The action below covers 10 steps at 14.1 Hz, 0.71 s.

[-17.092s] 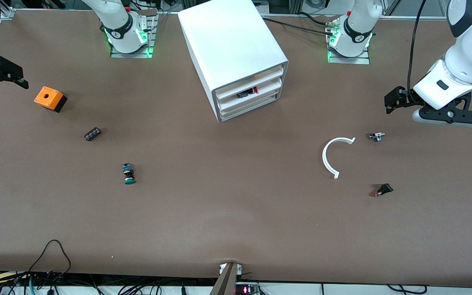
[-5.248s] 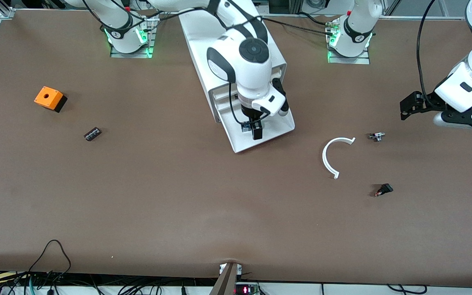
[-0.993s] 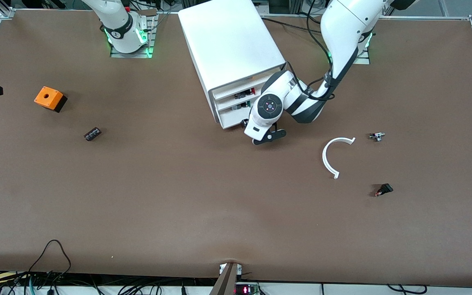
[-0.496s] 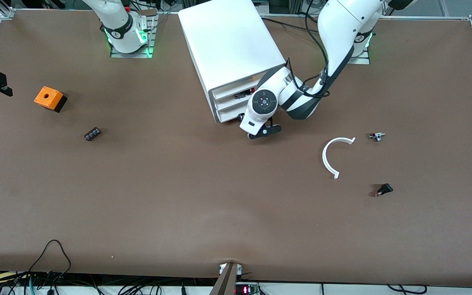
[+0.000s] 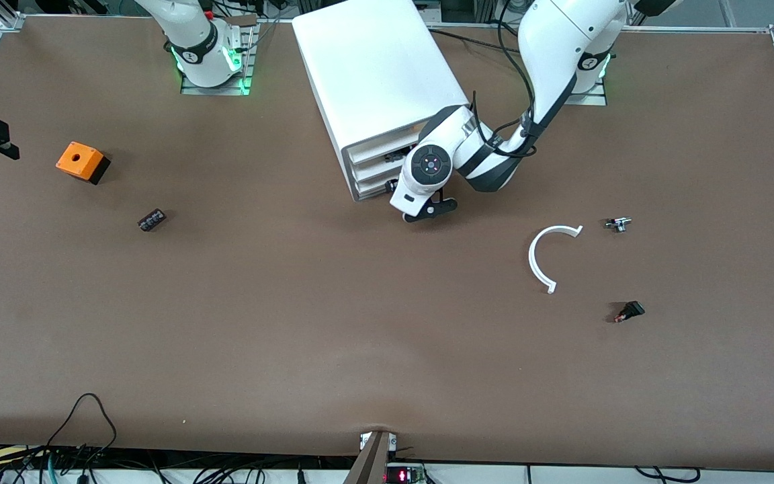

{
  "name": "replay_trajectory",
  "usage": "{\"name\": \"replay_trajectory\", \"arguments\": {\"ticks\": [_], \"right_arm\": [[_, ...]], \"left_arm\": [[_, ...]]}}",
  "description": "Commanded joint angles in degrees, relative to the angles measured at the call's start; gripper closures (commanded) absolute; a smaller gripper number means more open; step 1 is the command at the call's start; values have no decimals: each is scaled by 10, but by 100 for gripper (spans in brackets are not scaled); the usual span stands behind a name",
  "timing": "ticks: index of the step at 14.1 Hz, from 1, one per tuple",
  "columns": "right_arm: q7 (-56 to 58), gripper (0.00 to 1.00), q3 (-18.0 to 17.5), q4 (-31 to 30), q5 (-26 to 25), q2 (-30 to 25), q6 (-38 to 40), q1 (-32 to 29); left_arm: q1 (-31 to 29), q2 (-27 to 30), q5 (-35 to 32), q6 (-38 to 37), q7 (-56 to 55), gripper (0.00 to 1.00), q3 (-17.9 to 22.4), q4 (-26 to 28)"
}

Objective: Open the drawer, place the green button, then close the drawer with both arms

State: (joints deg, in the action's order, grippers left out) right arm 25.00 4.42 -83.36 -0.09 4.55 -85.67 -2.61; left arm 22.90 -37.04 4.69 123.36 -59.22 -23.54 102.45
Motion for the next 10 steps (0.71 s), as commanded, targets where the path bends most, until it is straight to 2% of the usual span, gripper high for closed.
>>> {"name": "replay_trajectory", "arguments": {"ticks": [1, 3, 8, 10], "right_arm": [[-27, 0, -14, -8, 10, -10, -1, -7], [-67, 0, -15, -8, 10, -9, 0, -8], [21, 0, -13, -8, 8, -9, 4, -9], [15, 0, -13, -8, 9, -9, 3, -9]], "left_arm": [[-2, 12, 12, -3, -3, 0, -8, 16], [-5, 12, 12, -4, -1, 0, -8, 18], [-26, 35, 0, -2, 4, 0, 2, -7], [-50, 57, -41, -3, 6, 0, 1, -16]]}}
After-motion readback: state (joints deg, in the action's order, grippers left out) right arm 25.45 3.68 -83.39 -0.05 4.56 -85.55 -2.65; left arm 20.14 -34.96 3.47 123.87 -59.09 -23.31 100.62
